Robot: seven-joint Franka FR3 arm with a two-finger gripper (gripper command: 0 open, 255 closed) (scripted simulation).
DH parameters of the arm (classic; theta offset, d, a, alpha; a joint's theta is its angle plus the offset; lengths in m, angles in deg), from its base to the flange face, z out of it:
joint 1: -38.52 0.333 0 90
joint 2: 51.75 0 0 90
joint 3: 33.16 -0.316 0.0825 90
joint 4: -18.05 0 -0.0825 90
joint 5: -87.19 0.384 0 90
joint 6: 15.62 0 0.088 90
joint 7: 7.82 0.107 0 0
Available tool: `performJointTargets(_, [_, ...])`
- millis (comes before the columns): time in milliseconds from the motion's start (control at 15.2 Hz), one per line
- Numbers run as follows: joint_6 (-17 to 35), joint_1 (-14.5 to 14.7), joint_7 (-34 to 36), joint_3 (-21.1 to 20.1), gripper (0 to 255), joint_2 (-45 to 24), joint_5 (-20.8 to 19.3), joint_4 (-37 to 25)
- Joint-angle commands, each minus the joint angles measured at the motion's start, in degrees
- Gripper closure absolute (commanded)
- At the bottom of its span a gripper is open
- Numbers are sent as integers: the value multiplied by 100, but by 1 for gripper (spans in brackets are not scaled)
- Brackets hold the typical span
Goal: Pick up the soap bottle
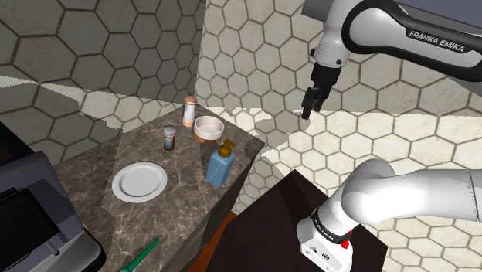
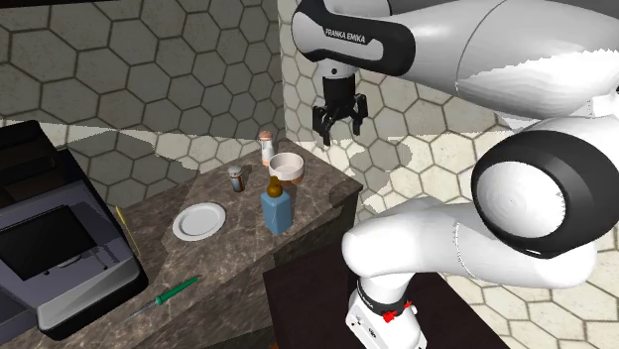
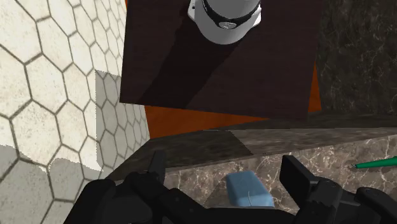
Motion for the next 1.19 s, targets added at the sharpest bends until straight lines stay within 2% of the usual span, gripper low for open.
performJointTargets(0, [0, 0, 0, 0, 0, 0, 0, 0])
performJointTargets(528, [1124, 211, 270, -272, 0, -1541, 256, -78])
performJointTargets(1122, [2087, 416, 518, -547, 0, -3521, 416, -726])
